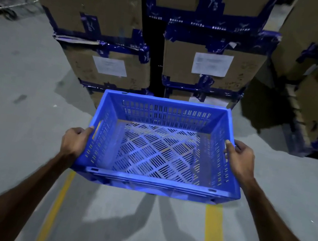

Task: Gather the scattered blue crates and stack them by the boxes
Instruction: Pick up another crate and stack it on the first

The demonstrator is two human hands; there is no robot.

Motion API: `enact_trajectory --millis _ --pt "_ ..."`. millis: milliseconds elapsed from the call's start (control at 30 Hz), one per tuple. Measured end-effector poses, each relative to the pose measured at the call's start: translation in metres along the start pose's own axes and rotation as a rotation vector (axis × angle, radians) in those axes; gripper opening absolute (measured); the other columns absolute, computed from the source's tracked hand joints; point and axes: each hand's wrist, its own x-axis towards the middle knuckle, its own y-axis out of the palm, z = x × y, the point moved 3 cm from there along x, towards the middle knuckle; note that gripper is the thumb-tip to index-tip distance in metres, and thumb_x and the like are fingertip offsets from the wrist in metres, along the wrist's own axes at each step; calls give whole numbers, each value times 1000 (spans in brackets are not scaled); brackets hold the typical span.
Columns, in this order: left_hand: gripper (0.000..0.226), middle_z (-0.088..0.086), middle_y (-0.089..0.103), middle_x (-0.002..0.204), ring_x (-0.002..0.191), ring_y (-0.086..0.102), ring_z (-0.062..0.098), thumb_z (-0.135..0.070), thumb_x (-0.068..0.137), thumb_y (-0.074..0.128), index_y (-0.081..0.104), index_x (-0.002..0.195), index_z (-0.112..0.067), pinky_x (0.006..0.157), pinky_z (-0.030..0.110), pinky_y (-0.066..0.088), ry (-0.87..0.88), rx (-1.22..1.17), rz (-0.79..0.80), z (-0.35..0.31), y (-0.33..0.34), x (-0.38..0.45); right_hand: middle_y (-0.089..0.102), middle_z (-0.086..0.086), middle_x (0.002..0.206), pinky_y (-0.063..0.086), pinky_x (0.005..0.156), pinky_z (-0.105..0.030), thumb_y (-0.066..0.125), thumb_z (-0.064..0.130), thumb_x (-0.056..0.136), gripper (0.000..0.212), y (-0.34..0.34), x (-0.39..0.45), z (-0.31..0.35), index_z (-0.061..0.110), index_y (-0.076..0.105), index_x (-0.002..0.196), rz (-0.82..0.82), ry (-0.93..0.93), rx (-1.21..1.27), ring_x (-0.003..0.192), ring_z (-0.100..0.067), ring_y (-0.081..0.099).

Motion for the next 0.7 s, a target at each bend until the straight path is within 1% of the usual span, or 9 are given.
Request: enact_trajectory --millis 167,267,367,467,600,633,700 --pt "51 24 72 79 80 69 37 -49 92 66 70 74 -1 80 46 54 21 -20 18 41 44 42 70 -8 72 49 60 -34 63 31 100 22 50 23 -53 11 72 94 1 8 41 60 -19 59" --pt "47 19 72 79 81 69 36 -46 94 66 71 75 -4 78 43 53 48 -10 39 62 70 68 69 -8 72 47 59 -31 63 29 100 23 77 37 -83 8 73 95 1 8 47 60 -19 58" --pt "46 19 73 81 82 69 36 -47 93 66 72 77 -4 80 44 53 57 -4 37 81 94 89 69 -8 72 48 60 -32 63 29 100 24 100 46 -111 7 73 96 -16 8 59 60 -20 58" --pt "47 21 72 79 80 69 36 -46 93 66 71 73 -3 80 47 55 87 -23 40 97 114 105 69 -9 73 48 61 -34 63 28 99 25 115 52 -133 6 73 97 -40 0 59 61 -21 59" --pt "47 17 70 73 76 69 34 -45 92 67 68 68 -5 73 45 53 105 -38 45 112 135 121 69 -11 73 48 60 -34 62 29 100 29 132 56 -153 2 72 94 -56 -5 51 60 -22 58" --pt "48 16 69 72 76 68 35 -46 92 67 67 67 -5 72 44 52 103 -37 42 116 139 124 69 -11 73 48 60 -34 62 30 99 29 136 57 -158 3 72 94 -61 -8 51 60 -23 59" --pt "49 18 71 76 75 70 36 -48 91 67 70 71 -4 74 47 55 108 -31 47 123 146 129 72 -10 75 49 60 -33 63 33 98 28 143 59 -168 7 74 93 -73 -14 44 59 -22 62"
